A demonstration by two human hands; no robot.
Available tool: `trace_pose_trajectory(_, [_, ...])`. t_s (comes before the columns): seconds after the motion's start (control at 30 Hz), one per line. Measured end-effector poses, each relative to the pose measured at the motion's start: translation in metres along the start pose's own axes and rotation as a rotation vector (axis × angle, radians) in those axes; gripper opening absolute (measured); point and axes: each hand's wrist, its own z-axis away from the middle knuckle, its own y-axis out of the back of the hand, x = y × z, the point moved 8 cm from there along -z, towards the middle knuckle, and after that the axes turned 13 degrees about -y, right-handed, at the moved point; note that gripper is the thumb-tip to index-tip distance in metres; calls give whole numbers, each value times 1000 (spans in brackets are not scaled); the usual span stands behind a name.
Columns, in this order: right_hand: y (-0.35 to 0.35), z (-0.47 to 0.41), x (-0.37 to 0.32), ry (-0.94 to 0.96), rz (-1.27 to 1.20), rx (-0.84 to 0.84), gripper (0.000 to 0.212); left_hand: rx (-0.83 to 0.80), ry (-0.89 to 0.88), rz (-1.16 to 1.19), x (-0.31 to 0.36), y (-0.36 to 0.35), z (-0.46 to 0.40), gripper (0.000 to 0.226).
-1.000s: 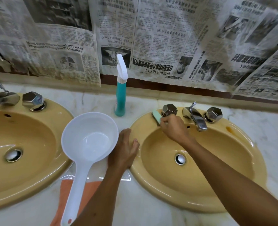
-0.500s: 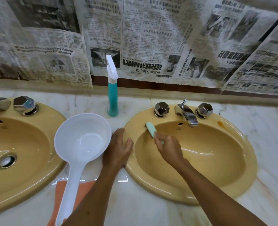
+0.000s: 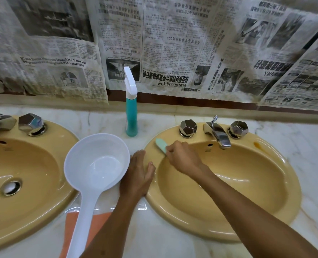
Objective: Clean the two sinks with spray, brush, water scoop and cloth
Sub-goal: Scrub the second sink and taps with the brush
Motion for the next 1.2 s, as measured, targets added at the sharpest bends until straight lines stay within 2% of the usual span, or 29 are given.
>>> trace_pose_trajectory(0.07, [0, -2, -11, 53, 24, -15, 22, 10, -10, 2, 0, 1, -1, 64])
trace_pose_trajectory(0.2, [30, -42, 0, -78, -40, 22, 18, 2, -4, -3, 0, 0, -2, 65])
trace_pose_trajectory(0.3, [27, -40, -37, 92, 132, -71, 27, 11, -19, 5, 1, 1, -2, 61])
trace_pose_trajectory(0.37, [37, -52, -45, 121, 202, -110, 29, 5, -16, -9, 0, 0, -2, 58])
trace_pose_trajectory(0.47, [58, -72, -46, 88, 278, -88, 14, 7, -16, -3, -1, -2, -3, 54])
trace_pose_trajectory(0.57, [40, -58, -65, 172, 353, -186, 10, 14, -27, 1, -2, -1, -2, 53])
trace_pose_trajectory(0.63, [33, -57, -67, 191, 351, -234, 9, 22, -30, -5, -3, -1, -2, 53])
trace_pose_trajectory(0.8, [57, -76, -45, 78, 280, -139, 23, 42, -32, 13, -3, -2, -2, 53])
trace_pose_trajectory(0.93, [30, -43, -49, 213, 253, -158, 29, 52, -22, -7, -4, -2, -2, 51])
trace_pose_trajectory(1.07, [37, -58, -20, 88, 79, -47, 27, 48, -18, -3, -4, -2, -2, 49])
trace_pose_trajectory(1.2, [5, 0, -29, 269, 45, -66, 27, 49, -18, -3, -5, -3, -3, 51])
